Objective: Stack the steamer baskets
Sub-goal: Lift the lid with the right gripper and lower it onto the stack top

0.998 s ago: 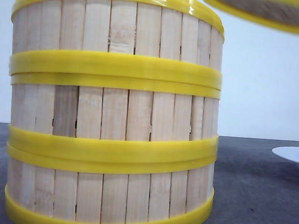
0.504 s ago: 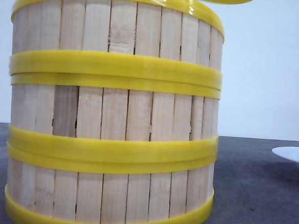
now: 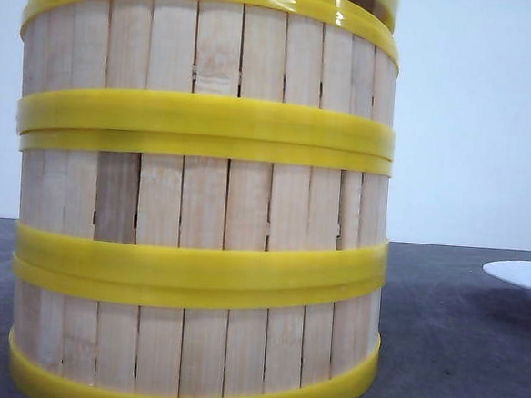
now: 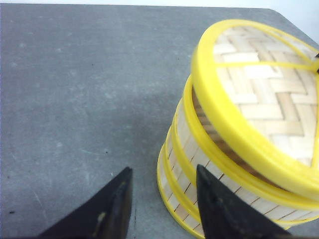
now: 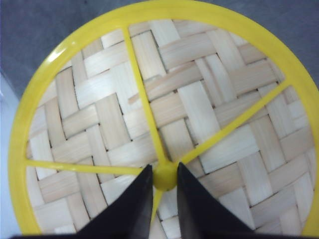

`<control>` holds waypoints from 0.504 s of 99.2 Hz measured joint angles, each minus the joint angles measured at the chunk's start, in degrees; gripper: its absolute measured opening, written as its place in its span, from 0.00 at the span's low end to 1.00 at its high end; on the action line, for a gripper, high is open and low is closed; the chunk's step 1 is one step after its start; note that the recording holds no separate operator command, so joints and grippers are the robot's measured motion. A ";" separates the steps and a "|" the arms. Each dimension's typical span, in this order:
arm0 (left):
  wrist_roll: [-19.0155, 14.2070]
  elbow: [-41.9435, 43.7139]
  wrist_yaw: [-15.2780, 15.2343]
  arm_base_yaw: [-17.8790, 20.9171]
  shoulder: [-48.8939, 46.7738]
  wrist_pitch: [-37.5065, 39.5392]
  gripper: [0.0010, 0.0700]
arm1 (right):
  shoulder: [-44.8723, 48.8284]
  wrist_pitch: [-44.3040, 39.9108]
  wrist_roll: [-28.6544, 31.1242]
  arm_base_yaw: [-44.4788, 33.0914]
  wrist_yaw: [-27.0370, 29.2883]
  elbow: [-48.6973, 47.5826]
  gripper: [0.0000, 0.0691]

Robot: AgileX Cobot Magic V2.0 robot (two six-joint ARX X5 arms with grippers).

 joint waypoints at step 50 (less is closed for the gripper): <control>0.00 0.00 0.00 0.00 0.00 -1.16 0.32 | 2.12 -2.25 -1.05 0.02 2.95 0.20 0.08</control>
